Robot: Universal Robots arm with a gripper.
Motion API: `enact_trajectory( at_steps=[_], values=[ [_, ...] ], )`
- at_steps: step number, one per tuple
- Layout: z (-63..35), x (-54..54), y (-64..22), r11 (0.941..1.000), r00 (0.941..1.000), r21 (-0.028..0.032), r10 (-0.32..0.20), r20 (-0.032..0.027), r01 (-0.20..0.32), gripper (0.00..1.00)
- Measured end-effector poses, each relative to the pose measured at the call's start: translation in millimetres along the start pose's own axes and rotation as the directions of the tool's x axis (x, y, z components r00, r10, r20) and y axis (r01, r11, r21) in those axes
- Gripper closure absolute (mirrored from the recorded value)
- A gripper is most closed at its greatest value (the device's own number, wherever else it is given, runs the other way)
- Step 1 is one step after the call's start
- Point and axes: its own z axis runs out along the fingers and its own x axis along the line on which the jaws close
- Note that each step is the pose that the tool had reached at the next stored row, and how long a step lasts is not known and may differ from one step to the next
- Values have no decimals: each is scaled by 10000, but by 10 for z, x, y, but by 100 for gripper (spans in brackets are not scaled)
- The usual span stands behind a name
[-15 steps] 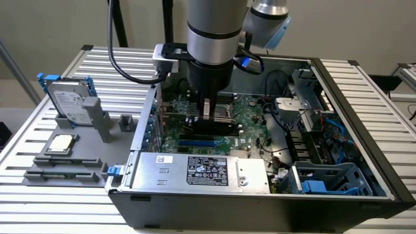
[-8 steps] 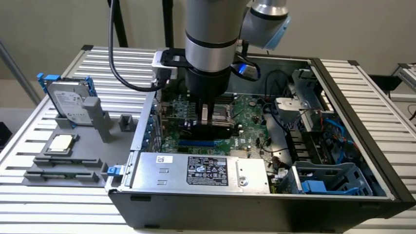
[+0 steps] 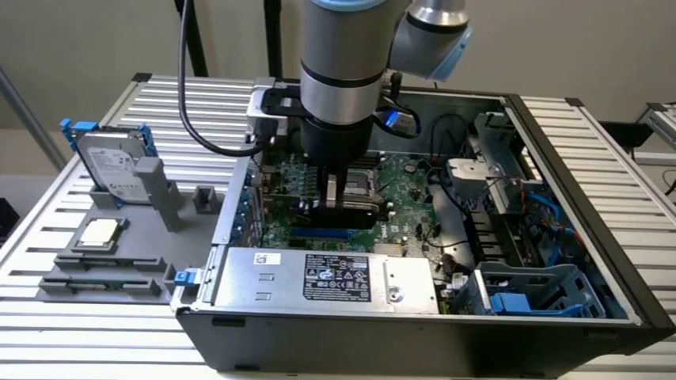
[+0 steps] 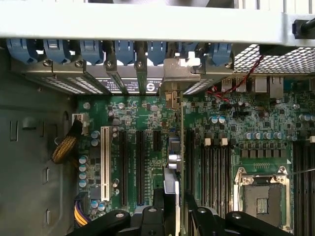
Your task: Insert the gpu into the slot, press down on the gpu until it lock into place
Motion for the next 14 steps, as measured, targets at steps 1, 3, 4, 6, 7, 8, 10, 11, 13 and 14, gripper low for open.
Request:
enact_trajectory(
  at_steps=[1,3,4,6,7,8,10,11,13,14],
  values=[
    [1,0,0,10000,10000,1,0,2,0,74],
    [2,0,0,10000,10000,1,0,4,0,74],
    [7,0,0,10000,10000,3,0,7,0,74],
    [18,1,3,10000,10000,2,1,6,-1,74],
    [25,2,4,10000,10000,0,0,4,0,74],
    [33,2,7,10000,10000,-1,1,5,-1,74],
    [49,4,8,10000,10000,-10,0,4,0,74],
    [56,5,9,10000,10000,-15,1,4,-1,74],
    [69,5,11,10000,10000,-34,3,4,-3,74],
    [73,6,11,10000,10000,-46,5,2,-5,74]
  ],
)
